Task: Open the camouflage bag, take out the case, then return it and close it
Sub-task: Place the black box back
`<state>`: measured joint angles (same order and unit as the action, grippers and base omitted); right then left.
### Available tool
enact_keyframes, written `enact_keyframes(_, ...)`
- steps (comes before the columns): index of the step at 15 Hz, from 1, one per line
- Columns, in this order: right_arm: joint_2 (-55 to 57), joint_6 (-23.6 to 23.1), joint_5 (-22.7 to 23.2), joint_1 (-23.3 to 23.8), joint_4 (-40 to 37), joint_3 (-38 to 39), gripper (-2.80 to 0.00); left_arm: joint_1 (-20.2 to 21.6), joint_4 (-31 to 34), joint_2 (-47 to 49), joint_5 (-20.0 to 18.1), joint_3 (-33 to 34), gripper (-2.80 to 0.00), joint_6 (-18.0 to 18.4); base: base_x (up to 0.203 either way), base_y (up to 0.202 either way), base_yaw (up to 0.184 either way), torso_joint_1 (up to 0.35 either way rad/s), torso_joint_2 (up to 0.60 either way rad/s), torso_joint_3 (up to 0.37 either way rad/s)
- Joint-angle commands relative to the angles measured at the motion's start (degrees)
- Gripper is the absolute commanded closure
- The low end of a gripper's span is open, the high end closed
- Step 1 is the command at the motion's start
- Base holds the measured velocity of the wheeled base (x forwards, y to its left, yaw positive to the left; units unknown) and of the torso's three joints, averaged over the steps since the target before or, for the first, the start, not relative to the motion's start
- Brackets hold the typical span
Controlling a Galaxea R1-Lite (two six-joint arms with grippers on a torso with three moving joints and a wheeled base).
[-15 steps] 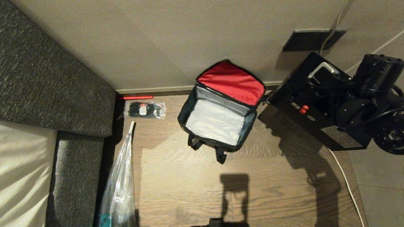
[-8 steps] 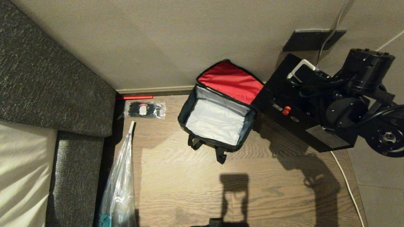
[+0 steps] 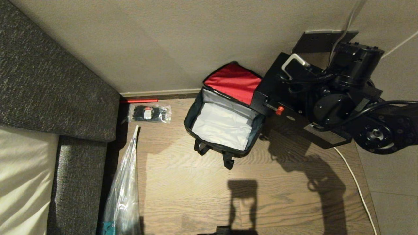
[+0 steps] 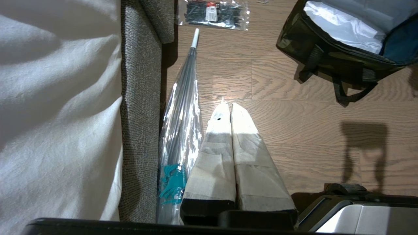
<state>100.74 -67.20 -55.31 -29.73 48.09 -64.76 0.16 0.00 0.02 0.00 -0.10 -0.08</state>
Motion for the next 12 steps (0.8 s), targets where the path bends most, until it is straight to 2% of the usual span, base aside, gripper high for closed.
enact_keyframes(1,3.54,-0.36,-0.15,-2.01,0.32,-3.40,0.00,0.01,0.00,-0.20,0.00,0.01,0.00,-0.01,0.000,0.000,0.000,0.000,0.00,0.000)
enact_keyframes(6,7.00,-0.23,-0.24,-5.02,1.21,-4.89,0.00,-0.07,0.00,-0.20,0.00,0.01,0.00,-0.01,0.000,0.000,0.000,0.000,0.00,0.000)
enact_keyframes(9,9.86,-0.18,-1.89,-7.05,1.80,-8.35,0.00,-0.07,0.00,-0.20,0.00,0.01,0.00,-0.01,0.000,0.000,0.000,0.000,0.00,0.000)
enact_keyframes(12,11.76,-0.03,-1.91,-7.53,2.80,-8.89,0.00,-0.07,0.00,-0.20,0.00,0.01,0.00,-0.01,0.000,0.000,0.000,0.000,0.00,0.000)
